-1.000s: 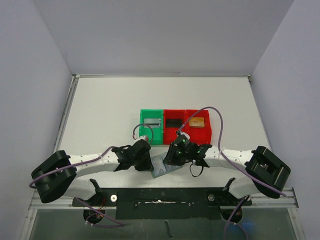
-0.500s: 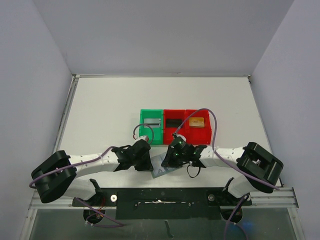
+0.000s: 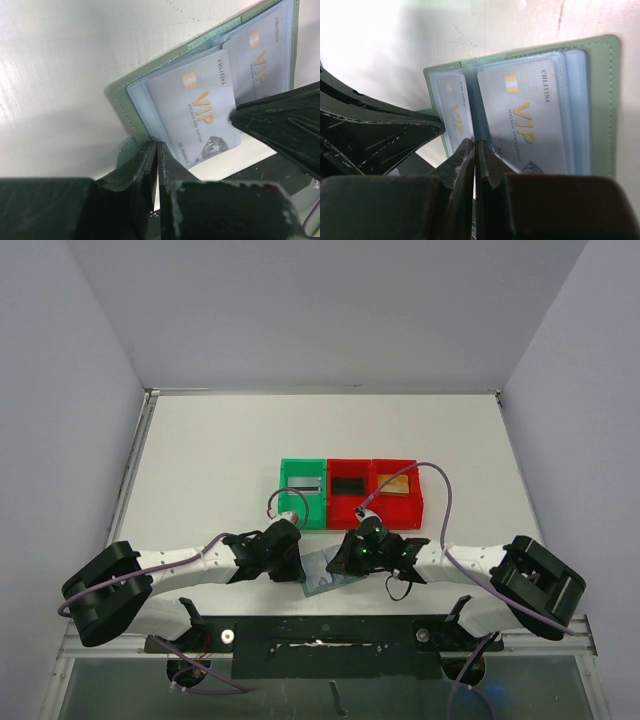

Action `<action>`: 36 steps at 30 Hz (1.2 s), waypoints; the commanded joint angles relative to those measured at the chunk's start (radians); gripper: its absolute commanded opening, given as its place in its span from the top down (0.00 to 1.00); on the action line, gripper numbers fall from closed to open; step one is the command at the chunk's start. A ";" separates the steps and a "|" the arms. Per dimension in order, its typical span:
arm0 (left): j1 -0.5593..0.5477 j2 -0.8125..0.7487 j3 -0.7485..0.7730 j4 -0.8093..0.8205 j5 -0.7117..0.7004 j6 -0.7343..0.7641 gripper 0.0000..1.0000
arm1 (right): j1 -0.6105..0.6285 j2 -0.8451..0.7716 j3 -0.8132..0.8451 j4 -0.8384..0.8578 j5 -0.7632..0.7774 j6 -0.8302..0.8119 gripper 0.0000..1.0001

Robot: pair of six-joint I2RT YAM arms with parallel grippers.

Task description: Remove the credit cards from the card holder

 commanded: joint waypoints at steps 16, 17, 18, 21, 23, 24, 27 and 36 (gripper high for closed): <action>0.002 0.066 -0.002 -0.006 -0.056 0.158 0.95 | -0.032 -0.131 -0.132 0.096 -0.020 0.063 1.00; 0.002 0.067 0.001 -0.004 -0.054 0.165 0.95 | -0.032 -0.133 -0.140 0.107 -0.023 0.069 1.00; 0.002 0.066 0.004 -0.002 -0.051 0.171 0.95 | -0.033 -0.135 -0.150 0.118 -0.027 0.075 1.00; 0.002 0.067 0.014 -0.013 -0.049 0.194 0.95 | -0.044 -0.152 -0.164 0.113 -0.026 0.074 1.00; 0.002 0.065 0.018 -0.020 -0.049 0.209 0.95 | -0.057 -0.171 -0.172 0.102 -0.023 0.072 1.00; 0.002 0.062 0.020 -0.025 -0.050 0.214 0.95 | -0.066 -0.180 -0.177 0.098 -0.023 0.071 1.00; 0.002 0.035 0.029 -0.063 -0.080 0.205 0.94 | -0.082 -0.215 -0.187 0.076 -0.015 0.071 1.00; 0.002 -0.155 0.047 0.028 0.001 0.077 0.62 | -0.079 -0.191 -0.181 0.101 -0.034 0.058 1.00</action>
